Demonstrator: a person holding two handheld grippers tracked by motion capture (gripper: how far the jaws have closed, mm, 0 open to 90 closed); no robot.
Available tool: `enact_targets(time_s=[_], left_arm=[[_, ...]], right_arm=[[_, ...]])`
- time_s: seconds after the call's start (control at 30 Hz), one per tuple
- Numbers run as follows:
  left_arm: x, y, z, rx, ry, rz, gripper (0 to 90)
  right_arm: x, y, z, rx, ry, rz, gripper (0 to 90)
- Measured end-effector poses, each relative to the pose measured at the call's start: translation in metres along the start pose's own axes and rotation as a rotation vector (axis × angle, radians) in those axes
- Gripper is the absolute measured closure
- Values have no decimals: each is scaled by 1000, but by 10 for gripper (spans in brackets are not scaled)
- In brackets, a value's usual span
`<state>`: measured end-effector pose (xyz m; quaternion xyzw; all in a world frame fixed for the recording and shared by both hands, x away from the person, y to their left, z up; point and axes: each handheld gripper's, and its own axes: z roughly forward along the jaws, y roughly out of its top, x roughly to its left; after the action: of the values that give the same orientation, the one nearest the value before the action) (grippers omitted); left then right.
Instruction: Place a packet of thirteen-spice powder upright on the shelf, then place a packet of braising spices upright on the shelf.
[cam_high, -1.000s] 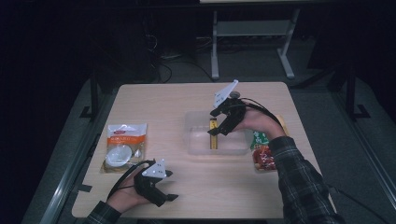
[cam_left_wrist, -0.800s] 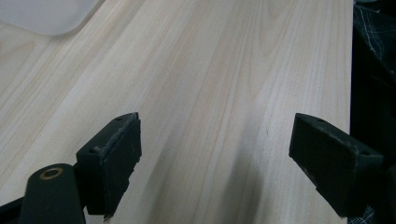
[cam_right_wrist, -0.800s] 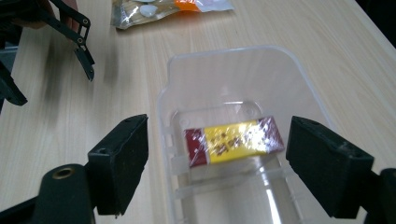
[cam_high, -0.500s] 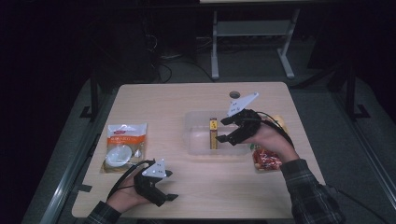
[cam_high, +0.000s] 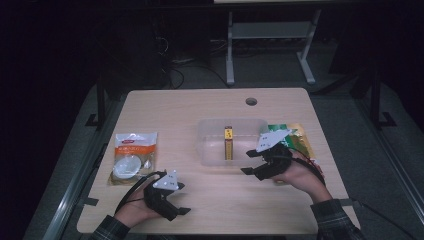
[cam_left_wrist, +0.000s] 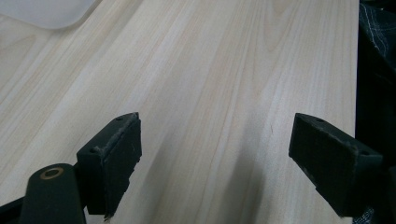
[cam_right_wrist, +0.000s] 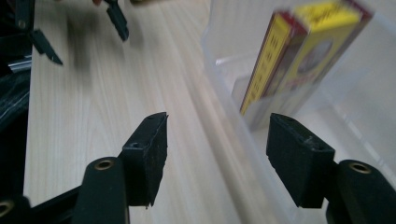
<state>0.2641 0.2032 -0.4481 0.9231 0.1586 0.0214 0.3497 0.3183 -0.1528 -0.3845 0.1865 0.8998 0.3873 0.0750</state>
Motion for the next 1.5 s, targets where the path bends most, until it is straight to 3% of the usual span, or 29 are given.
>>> enact_targets(time_s=[0.2, 0.33, 0.47, 0.73, 1.1, 1.2, 1.3, 1.4, 1.5], left_arm=[[0, 0, -1, 0, 3, 1, 165], [1, 0, -1, -4, 3, -1, 165], [0, 0, -1, -1, 0, -2, 165], [0, 1, 0, 6, -3, 2, 165], [0, 1, 2, 2, -11, -3, 165], [0, 1, 2, -2, -13, -8, 165], [0, 1, 2, -3, -15, -9, 165], [0, 1, 2, -3, -14, -10, 165], [0, 1, 2, -3, -15, -10, 165]], right_arm=[[0, -29, -6, 30, -8, 39, 431], [-4, -46, -14, 37, -38, 75, 519], [-16, -59, -22, 46, -71, 111, 641], [-48, -75, -32, 10, -162, 193, 685], [-92, -83, -27, 6, -304, 295, 879], [-104, -83, -25, 36, -353, 313, 898], [-115, -82, -23, 22, -392, 331, 899], [-128, -80, -18, 35, -413, 347, 899], [-140, -79, -13, 4, -424, 366, 899]])
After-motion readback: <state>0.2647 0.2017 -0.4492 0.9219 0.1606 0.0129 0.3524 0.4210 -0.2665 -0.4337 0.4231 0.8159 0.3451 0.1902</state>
